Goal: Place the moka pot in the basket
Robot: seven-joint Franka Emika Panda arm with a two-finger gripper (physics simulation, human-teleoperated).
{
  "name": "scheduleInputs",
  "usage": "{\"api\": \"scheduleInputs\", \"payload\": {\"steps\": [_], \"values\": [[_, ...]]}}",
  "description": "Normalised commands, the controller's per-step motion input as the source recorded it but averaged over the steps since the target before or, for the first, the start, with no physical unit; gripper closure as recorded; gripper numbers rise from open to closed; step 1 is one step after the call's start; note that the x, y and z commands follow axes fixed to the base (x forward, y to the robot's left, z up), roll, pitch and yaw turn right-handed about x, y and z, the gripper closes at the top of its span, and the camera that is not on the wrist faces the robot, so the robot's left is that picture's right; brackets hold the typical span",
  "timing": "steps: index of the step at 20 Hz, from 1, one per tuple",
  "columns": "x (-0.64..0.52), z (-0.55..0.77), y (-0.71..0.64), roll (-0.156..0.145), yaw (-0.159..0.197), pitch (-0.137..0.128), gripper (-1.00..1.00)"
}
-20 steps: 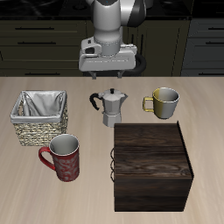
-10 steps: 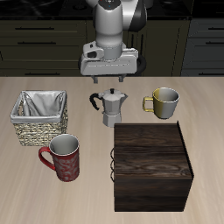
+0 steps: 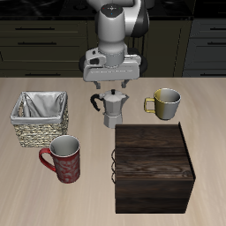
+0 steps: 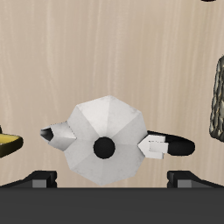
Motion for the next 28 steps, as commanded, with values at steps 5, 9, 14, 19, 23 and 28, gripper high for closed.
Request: {"api": "scheduleInputs", "payload": {"steps": [5, 9, 14, 19, 23, 28], "values": [[0.04, -0.17, 0.04, 0.012, -0.015, 0.022, -1.00], [0.07, -0.18, 0.01, 0.005, -0.014, 0.026, -1.00], [0.04, -0.28, 0.00, 0.023, -0.014, 0.043, -1.00], [0.01, -0.12, 0.07, 0.039, -0.010, 0.015, 1.00], [0.00, -0.02, 0.02, 0.013, -0.006, 0.003, 1.00], [-0.01, 0.11, -0.03, 0.004, 0.006, -0.016, 1.00]]}}
